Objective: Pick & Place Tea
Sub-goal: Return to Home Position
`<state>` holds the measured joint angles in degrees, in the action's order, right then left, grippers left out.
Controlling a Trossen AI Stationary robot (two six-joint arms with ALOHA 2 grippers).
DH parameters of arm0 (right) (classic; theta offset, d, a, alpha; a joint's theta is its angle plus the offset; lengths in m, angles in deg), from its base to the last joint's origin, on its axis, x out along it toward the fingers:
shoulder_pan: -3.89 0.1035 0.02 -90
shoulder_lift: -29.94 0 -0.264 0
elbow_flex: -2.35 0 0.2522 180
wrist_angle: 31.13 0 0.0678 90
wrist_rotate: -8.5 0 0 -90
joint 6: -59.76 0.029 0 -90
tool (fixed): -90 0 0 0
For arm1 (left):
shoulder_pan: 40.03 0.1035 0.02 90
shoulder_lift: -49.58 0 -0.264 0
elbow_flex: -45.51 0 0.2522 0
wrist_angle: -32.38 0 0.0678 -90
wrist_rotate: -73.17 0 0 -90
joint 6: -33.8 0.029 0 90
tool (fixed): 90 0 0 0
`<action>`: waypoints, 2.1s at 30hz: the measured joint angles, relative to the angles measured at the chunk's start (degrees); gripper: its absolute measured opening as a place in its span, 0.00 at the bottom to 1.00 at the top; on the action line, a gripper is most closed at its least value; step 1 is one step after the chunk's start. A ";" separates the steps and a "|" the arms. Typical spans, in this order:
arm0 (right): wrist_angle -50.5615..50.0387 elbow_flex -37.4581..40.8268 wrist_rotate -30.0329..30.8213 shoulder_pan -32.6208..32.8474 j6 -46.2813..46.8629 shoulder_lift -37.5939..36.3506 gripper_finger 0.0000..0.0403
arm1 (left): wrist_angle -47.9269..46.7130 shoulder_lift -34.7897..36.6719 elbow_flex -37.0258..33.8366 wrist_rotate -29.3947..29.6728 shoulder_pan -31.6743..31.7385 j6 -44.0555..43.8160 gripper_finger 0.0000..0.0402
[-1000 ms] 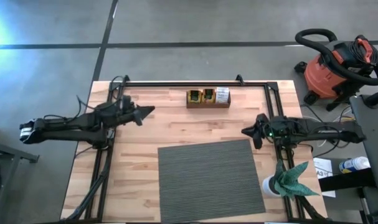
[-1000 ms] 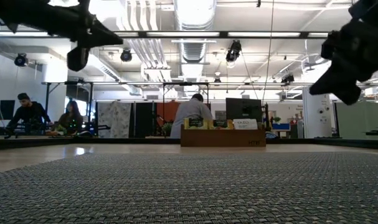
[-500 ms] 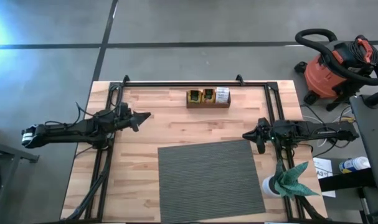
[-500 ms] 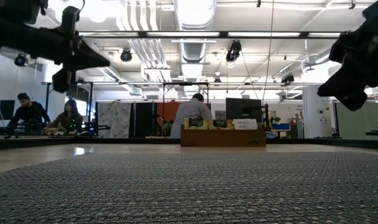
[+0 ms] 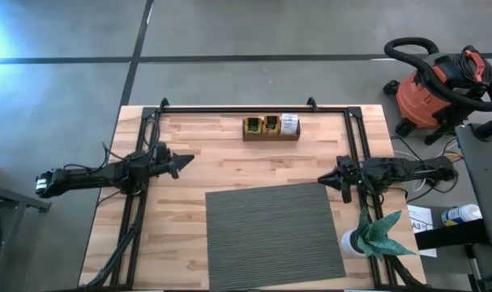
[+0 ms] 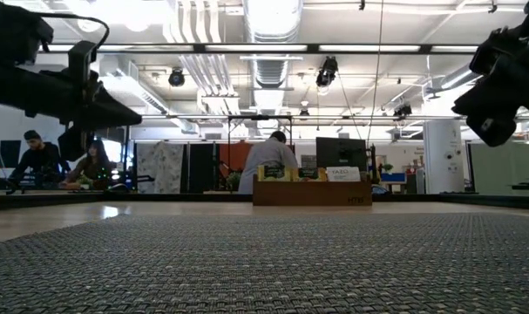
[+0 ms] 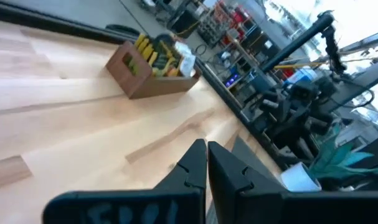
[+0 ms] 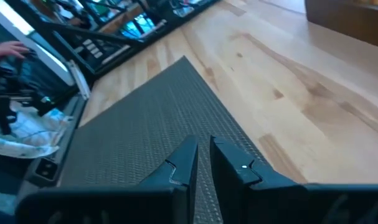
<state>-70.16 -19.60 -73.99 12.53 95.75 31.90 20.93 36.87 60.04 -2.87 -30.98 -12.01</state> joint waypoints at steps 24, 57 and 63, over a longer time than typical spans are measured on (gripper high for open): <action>2.23 1.27 -0.02 3.10 0.00 -1.97 0.11 | 3.71 12.63 -0.30 0.20 -1.15 -0.38 0.03; 29.88 7.67 0.00 -3.67 0.00 -1.83 0.11 | 3.50 12.65 -0.41 0.27 -2.91 -0.49 0.03; 29.88 7.67 0.00 -3.67 0.00 -1.83 0.11 | 3.10 12.65 -0.43 0.27 -6.09 -0.49 0.03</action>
<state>-40.27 -11.93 -73.99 8.86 95.75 30.06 24.03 49.53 59.61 -2.60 -37.07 -12.50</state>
